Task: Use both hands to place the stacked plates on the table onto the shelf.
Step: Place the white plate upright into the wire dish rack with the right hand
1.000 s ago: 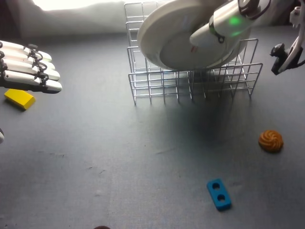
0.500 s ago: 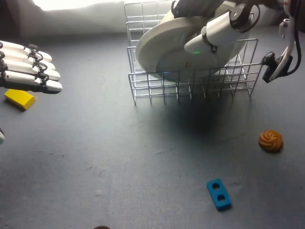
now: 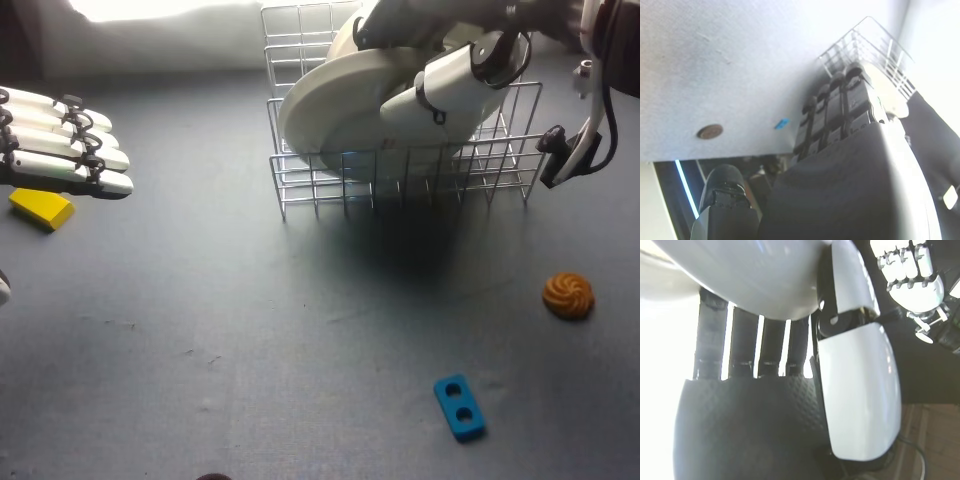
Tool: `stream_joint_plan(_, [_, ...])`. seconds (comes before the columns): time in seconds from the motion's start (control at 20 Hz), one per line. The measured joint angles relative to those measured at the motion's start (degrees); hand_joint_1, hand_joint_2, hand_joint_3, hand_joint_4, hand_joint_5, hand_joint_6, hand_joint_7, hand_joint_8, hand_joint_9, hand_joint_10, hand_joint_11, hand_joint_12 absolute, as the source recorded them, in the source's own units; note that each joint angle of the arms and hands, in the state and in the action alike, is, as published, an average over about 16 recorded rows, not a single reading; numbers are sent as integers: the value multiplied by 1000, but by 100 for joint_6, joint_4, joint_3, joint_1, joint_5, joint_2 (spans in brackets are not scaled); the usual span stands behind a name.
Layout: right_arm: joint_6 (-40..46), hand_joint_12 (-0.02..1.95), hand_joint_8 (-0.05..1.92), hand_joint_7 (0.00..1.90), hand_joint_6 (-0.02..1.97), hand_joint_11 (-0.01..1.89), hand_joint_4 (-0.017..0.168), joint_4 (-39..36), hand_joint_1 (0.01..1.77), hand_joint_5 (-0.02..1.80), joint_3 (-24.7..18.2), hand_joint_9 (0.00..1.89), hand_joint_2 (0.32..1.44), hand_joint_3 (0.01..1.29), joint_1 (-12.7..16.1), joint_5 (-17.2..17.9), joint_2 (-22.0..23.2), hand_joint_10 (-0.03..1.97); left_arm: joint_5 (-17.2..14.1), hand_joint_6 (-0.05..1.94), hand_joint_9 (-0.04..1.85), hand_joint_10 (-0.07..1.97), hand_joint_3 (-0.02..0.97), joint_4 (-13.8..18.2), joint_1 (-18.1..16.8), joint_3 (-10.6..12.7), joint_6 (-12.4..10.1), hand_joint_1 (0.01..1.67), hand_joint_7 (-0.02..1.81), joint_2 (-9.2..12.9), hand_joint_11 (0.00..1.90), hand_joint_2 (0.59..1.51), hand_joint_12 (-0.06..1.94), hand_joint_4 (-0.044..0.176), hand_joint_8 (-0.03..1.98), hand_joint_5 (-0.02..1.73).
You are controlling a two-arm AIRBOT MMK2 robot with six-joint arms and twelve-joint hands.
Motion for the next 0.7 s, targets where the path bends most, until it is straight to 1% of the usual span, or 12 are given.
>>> stream_joint_plan(0.3, [0, 1085, 353, 1093, 545, 808, -6, 4, 1108, 913, 23, 1083, 1080, 10, -102, 125, -19, 383, -2, 17, 24, 12, 20, 1, 1, -5, 0, 17, 24, 0, 16, 1093, -14, 1, -3, 21])
stream_joint_plan(0.45, [0, 1036, 173, 1091, 403, 781, -5, 3, 1067, 909, 31, 1086, 1090, 11, -104, 142, -8, 250, -11, 17, 27, 12, 21, 0, -2, -13, 0, 17, 24, 1, 16, 1093, -14, 1, 3, 21])
stream_joint_plan(0.6, [1, 1008, 63, 1091, 239, 750, -4, 0, 1029, 911, 35, 1085, 1090, 11, -57, 150, 24, 152, -34, 17, 31, 12, 21, -4, -7, -35, 1, 17, 26, 5, 16, 1092, -14, 0, 8, 21])
stream_joint_plan(0.7, [1, 1002, 41, 1078, 132, 732, -3, -3, 1013, 913, 26, 1082, 1087, 10, -9, 141, 64, 109, -56, 17, 32, 12, 21, -7, -18, -59, 2, 17, 28, 13, 15, 1090, -14, 0, 12, 21])
